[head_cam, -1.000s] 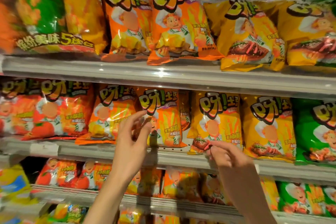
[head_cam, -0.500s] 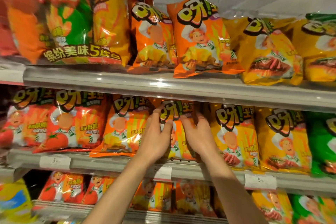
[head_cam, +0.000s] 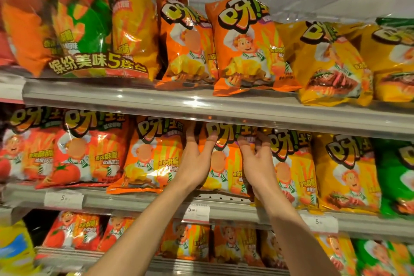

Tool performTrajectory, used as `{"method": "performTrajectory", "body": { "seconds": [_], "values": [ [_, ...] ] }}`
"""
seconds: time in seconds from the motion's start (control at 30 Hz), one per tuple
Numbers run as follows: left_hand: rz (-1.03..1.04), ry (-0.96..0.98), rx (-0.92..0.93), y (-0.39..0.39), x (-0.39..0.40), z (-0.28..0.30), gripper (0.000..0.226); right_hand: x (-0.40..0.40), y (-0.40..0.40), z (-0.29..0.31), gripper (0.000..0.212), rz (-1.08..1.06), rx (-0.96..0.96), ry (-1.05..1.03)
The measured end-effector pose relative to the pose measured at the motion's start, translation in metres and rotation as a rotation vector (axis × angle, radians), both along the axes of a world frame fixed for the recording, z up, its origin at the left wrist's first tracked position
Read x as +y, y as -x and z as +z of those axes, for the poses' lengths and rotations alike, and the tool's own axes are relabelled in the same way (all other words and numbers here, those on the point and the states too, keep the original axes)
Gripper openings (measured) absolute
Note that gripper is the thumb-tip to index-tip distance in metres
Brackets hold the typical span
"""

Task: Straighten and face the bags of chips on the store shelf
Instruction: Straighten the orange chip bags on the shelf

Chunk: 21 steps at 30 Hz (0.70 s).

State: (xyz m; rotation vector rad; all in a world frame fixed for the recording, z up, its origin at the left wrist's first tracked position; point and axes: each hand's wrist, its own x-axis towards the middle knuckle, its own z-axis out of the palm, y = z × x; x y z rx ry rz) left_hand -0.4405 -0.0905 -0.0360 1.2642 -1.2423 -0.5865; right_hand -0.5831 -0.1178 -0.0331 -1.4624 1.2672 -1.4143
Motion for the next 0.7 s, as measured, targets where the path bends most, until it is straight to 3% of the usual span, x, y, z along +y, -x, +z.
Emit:
{"method": "performTrajectory", "body": {
  "seconds": [0.27,0.5,0.7],
  "values": [
    [0.102,0.003,0.038,0.009,0.005,-0.017,0.060,0.006,-0.005,-0.003,0.038,-0.009,-0.036,-0.024],
    [0.050,-0.239,0.035,0.005,-0.003,-0.013,0.079,0.012,-0.004,-0.003,0.087,0.072,0.142,-0.158],
    [0.034,-0.267,0.038,0.006,-0.003,-0.009,0.078,0.014,-0.011,0.004,0.088,0.053,0.273,-0.152]
  ]
}}
